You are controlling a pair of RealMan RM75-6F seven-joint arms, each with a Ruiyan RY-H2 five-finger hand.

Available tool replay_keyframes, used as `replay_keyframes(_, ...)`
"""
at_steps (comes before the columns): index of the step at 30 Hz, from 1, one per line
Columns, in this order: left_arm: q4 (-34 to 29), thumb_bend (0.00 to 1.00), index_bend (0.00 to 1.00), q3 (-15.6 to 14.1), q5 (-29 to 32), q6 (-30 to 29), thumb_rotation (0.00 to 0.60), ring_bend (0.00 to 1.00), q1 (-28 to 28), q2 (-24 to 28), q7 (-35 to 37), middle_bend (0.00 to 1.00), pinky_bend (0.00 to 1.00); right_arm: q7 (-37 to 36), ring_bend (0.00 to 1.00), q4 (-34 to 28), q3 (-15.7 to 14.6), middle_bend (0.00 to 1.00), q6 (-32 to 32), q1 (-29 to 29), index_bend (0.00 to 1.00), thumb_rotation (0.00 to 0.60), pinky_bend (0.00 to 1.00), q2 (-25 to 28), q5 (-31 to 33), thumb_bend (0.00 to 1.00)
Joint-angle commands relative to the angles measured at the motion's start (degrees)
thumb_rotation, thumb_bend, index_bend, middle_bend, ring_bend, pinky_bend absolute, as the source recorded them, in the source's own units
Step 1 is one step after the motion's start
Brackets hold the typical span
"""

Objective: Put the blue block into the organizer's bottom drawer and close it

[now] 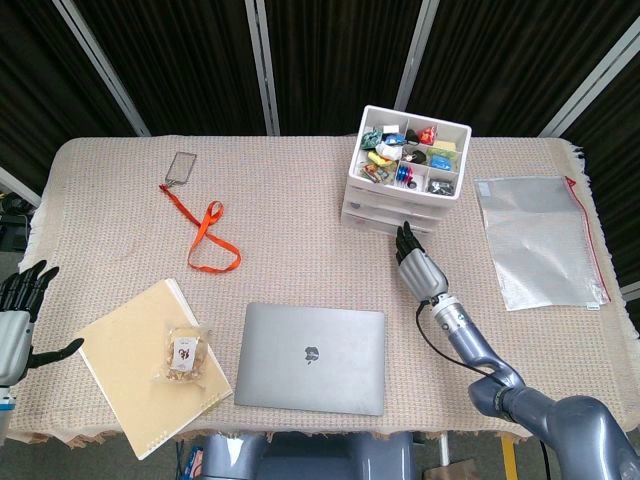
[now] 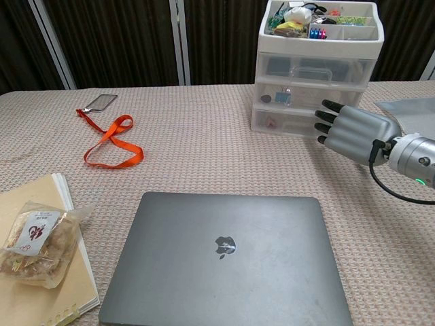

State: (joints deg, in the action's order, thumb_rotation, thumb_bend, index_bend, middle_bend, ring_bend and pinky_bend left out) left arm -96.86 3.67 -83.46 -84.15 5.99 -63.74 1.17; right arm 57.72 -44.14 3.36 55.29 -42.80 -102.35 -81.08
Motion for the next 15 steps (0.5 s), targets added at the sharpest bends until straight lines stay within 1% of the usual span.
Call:
replay_keyframes(1,0.05,0.15,0.08,0.0,-0.01,0.04,0.6,0.0,0.03,0.01,0.04,0.0,0.0,0.12,0.0,0.73,0.33,0.13,-0.29,-0.21,0.26,0.6,0.03,-0.48,0.26,0.26)
replay_keyframes(9,0.06,0.15,0.08,0.08,0.21,0.21,0.6,0.0,0.06,0.21,0.4,0.0,0.0,0.44,0.0,2.88,1.11,0.13,-0.95,-0.24,0.26,0.6,0.03,-1.69,1.4,0.26)
replay_keyframes(15,0.09,0.15,0.08,0.0,0.06,0.24,0.6,0.0,0.07,0.2,0.44,0.0,0.0,0.11,0.0,1.47,0.53,0.13,0.94,0.2,0.26,0.6,0.03,-1.07,0.21,0.26)
